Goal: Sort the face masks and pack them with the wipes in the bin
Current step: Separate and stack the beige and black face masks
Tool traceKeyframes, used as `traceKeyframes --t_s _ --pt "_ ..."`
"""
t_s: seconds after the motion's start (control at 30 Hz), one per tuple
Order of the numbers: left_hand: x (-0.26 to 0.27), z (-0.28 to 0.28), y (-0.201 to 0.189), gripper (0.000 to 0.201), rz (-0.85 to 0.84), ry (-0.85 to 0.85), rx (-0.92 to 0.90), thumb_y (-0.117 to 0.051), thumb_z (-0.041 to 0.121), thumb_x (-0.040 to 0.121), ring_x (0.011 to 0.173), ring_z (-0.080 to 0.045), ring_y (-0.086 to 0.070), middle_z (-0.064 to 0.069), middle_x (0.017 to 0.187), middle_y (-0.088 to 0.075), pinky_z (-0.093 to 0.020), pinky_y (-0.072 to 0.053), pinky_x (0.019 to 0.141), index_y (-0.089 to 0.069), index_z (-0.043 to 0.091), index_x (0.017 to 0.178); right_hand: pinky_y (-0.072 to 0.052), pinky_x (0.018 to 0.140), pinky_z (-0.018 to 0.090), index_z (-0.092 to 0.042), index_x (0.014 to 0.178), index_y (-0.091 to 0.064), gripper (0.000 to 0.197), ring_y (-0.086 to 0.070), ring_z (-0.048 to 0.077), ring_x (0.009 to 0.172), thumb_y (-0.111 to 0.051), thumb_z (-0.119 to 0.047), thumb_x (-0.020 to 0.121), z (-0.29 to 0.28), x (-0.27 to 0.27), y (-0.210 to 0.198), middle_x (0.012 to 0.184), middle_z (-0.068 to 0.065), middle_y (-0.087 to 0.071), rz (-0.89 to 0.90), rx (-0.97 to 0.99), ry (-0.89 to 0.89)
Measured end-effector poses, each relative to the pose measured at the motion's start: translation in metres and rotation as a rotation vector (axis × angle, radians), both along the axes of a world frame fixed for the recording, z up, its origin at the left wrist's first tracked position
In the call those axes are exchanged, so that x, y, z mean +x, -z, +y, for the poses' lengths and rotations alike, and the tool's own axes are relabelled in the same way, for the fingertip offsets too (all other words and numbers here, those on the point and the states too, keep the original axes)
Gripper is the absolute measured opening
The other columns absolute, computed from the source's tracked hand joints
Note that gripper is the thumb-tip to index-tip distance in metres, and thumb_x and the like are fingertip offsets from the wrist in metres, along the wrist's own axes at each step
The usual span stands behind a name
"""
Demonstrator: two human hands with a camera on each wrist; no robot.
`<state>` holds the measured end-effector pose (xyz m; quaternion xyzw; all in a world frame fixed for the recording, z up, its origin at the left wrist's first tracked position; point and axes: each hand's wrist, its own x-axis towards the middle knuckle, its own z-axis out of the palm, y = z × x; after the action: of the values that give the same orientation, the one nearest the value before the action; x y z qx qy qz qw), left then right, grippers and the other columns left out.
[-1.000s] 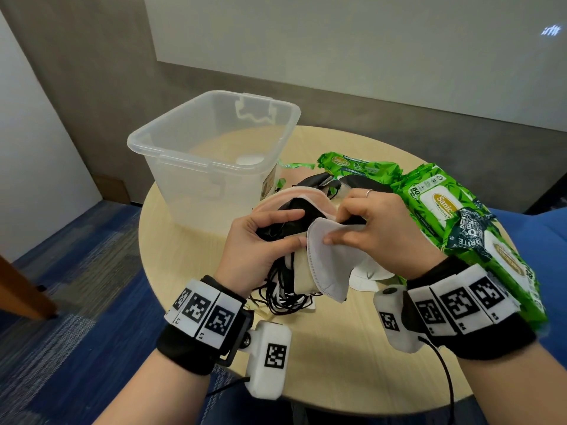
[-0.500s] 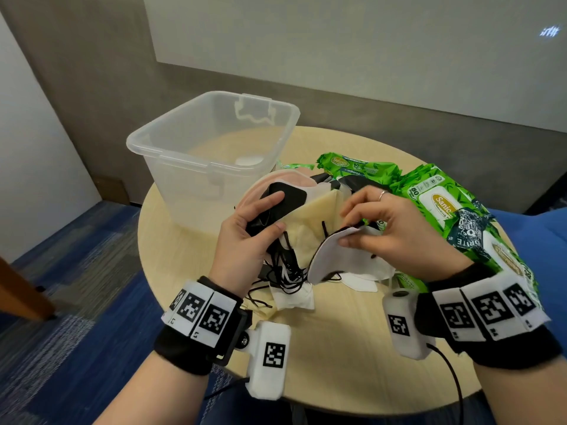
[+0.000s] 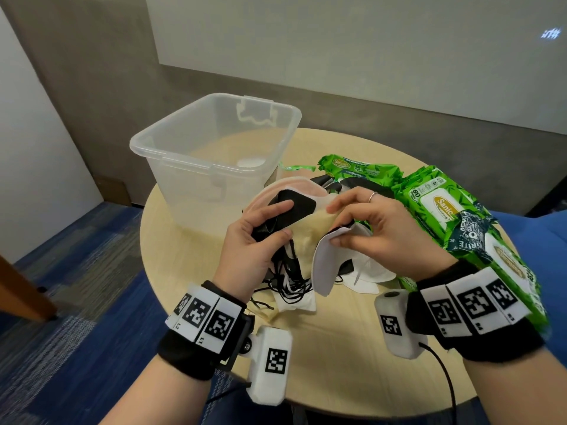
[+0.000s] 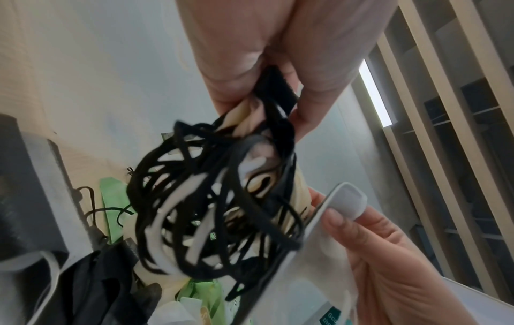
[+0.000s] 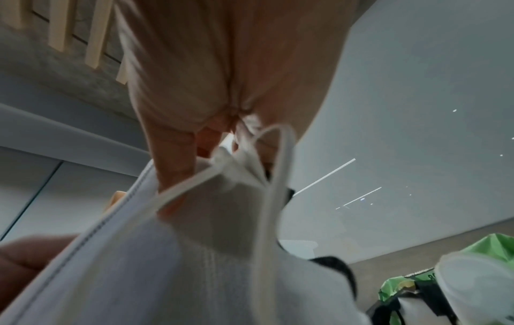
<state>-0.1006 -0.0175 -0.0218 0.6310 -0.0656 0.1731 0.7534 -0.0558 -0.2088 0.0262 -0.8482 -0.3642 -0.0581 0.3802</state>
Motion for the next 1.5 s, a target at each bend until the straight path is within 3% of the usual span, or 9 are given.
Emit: traceKeyframes --t_s 0.1,0.27,0.43,0.6,0.67,0.8,1.0,1.33,1.5 --pt "0.001 0.000 -0.001 0.033 0.021 -0.052 -0.027 -0.058 -0.011 0.082 0.110 0.006 -0.056 0.013 0.121 -0.059 -0.012 -0.047 0.087 -0.068 0.016 0.097 -0.045 0.081 0.023 -0.024 0.073 -0.064 0.008 -0.057 0.011 0.090 -0.070 -0.021 0.068 -0.004 0.001 -0.003 0.094 -0.010 -0.059 -0.038 0.049 0.028" --pt "0.010 0.005 0.002 0.021 0.103 -0.119 -0.149 -0.053 -0.002 0.089 0.094 0.010 -0.060 0.010 0.114 -0.062 -0.007 -0.047 0.072 -0.068 0.010 0.098 -0.049 0.077 0.034 -0.004 0.072 -0.067 0.011 -0.058 0.016 0.084 -0.072 -0.013 0.067 -0.007 -0.002 -0.012 0.090 0.000 -0.058 -0.164 0.149 0.027" --pt "0.015 0.001 0.012 0.019 0.242 -0.132 -0.042 -0.054 0.023 0.092 0.110 -0.014 -0.059 -0.001 0.111 -0.067 -0.029 -0.046 0.094 -0.073 0.019 0.093 -0.048 0.071 0.033 -0.003 0.072 -0.067 0.010 -0.059 0.020 0.084 -0.068 -0.013 0.071 0.008 -0.015 -0.023 0.088 0.006 -0.058 -0.228 0.245 -0.126" --pt "0.016 0.000 0.019 0.082 0.446 -0.012 -0.019 -0.047 0.084 0.061 0.107 -0.023 -0.062 -0.003 0.108 -0.070 -0.047 -0.040 0.102 -0.071 0.018 0.104 -0.047 0.073 0.027 0.000 0.072 -0.067 0.004 -0.059 0.019 0.084 -0.070 0.000 0.070 0.016 -0.022 -0.025 0.087 0.007 -0.057 -0.243 0.260 -0.177" --pt "0.013 -0.001 0.013 0.071 0.428 0.002 -0.115 -0.054 0.078 0.065 0.102 -0.024 -0.065 -0.004 0.105 -0.071 -0.045 -0.044 0.098 -0.075 0.016 0.092 -0.047 0.073 0.028 -0.001 0.071 -0.067 0.006 -0.059 0.019 0.084 -0.069 -0.006 0.071 0.013 -0.017 -0.020 0.087 0.005 -0.057 -0.210 0.232 -0.156" --pt "0.009 -0.002 -0.001 0.033 0.303 0.014 -0.300 -0.075 0.029 0.064 0.084 -0.021 -0.064 -0.009 0.089 -0.071 -0.027 -0.053 0.070 -0.072 0.009 0.090 -0.046 0.073 0.028 -0.013 0.069 -0.064 0.005 -0.058 0.018 0.081 -0.069 -0.014 0.068 0.005 -0.007 -0.004 0.085 0.000 -0.059 -0.089 0.116 -0.066" --pt "0.011 0.001 0.002 0.034 0.215 -0.086 -0.191 -0.074 -0.004 0.067 0.092 -0.013 -0.066 0.002 0.105 -0.068 -0.029 -0.055 0.082 -0.069 0.012 0.096 -0.043 0.070 0.023 -0.018 0.067 -0.063 0.012 -0.055 0.015 0.076 -0.065 -0.007 0.065 0.003 -0.009 0.000 0.081 -0.001 -0.057 0.004 0.085 -0.017" --pt "0.013 0.001 0.013 0.031 0.167 -0.161 -0.063 -0.065 -0.013 0.075 0.087 0.004 -0.063 0.004 0.112 -0.063 -0.012 -0.050 0.070 -0.068 0.015 0.088 -0.045 0.071 0.031 -0.016 0.067 -0.064 0.021 -0.056 0.024 0.079 -0.065 0.004 0.064 0.011 -0.016 -0.007 0.082 0.006 -0.055 0.094 0.265 -0.161" --pt "0.011 -0.007 0.016 0.022 0.307 0.079 -0.077 -0.053 0.015 0.089 0.099 -0.021 -0.065 -0.008 0.105 -0.071 -0.037 -0.050 0.089 -0.075 0.017 0.089 -0.044 0.075 0.023 -0.001 0.066 -0.064 0.009 -0.057 0.018 0.079 -0.066 0.008 0.064 0.023 -0.021 -0.010 0.083 0.003 -0.056 0.004 0.254 -0.206"
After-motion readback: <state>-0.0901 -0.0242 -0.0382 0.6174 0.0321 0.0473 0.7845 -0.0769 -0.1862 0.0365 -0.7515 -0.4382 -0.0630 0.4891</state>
